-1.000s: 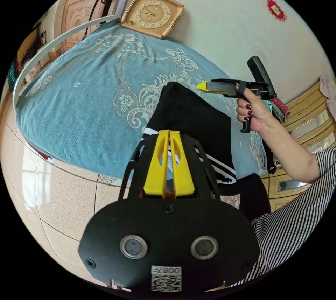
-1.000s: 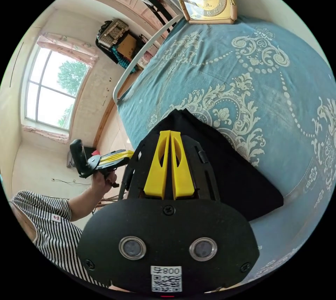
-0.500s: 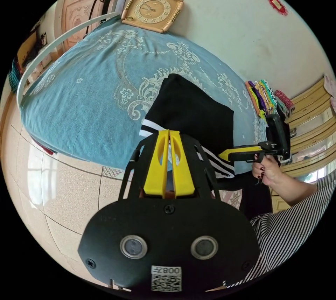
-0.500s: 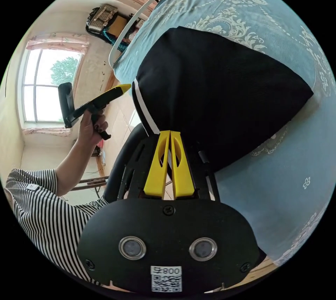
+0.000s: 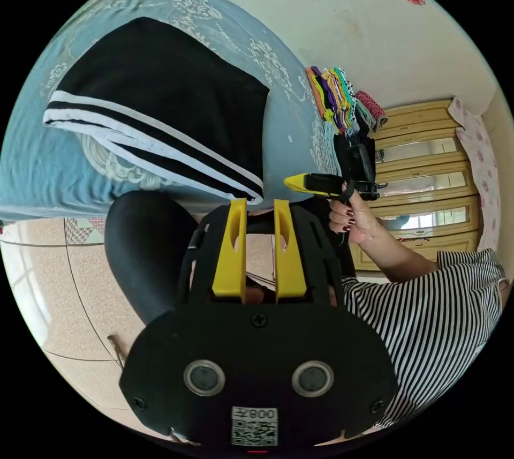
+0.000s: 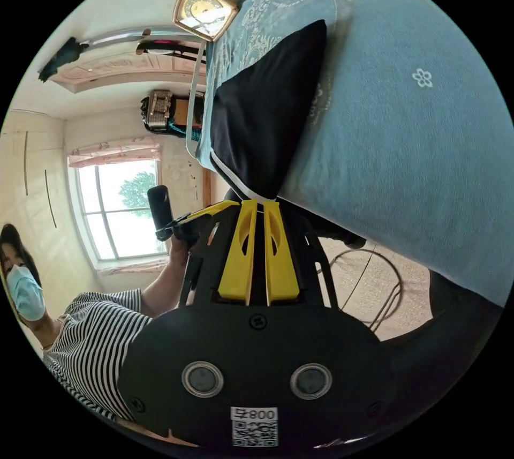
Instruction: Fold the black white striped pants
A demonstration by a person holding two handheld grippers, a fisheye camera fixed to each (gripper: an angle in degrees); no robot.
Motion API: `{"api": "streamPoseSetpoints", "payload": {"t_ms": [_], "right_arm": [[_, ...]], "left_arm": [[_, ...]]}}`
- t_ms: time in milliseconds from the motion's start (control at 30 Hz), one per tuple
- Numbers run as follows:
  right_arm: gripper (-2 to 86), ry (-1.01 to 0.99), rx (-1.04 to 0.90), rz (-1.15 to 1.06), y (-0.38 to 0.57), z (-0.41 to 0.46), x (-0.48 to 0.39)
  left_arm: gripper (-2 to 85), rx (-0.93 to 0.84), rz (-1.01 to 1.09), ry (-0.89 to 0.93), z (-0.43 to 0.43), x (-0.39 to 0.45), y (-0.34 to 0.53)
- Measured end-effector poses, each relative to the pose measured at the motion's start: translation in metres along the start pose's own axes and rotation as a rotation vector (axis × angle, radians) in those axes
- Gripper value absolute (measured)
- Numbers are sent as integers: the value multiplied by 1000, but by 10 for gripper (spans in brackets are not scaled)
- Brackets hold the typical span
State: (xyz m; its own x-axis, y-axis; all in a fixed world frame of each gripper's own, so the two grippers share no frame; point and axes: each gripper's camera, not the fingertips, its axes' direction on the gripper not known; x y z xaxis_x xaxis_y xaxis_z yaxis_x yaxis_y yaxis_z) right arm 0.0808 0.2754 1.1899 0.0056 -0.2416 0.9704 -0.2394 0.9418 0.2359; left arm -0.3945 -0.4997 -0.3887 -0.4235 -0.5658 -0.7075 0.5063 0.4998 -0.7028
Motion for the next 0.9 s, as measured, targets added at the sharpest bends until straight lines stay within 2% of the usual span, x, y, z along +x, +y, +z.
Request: {"api": "streamPoseSetpoints", "payload": {"t_ms": [233, 400, 733, 900], "right_arm": [[78, -179, 10, 131, 13, -20, 41], [90, -269, 15, 186, 12, -29, 54], [119, -521, 85, 251, 10, -45, 62], [123, -514, 66, 256, 8, -46, 59]], "left_arm": [[53, -109, -32, 13, 54, 2, -17], [20, -75, -45, 6, 68, 4, -14], [10, -12, -21, 75, 67, 4, 3], [10, -3, -22, 101, 72, -8, 14]]}}
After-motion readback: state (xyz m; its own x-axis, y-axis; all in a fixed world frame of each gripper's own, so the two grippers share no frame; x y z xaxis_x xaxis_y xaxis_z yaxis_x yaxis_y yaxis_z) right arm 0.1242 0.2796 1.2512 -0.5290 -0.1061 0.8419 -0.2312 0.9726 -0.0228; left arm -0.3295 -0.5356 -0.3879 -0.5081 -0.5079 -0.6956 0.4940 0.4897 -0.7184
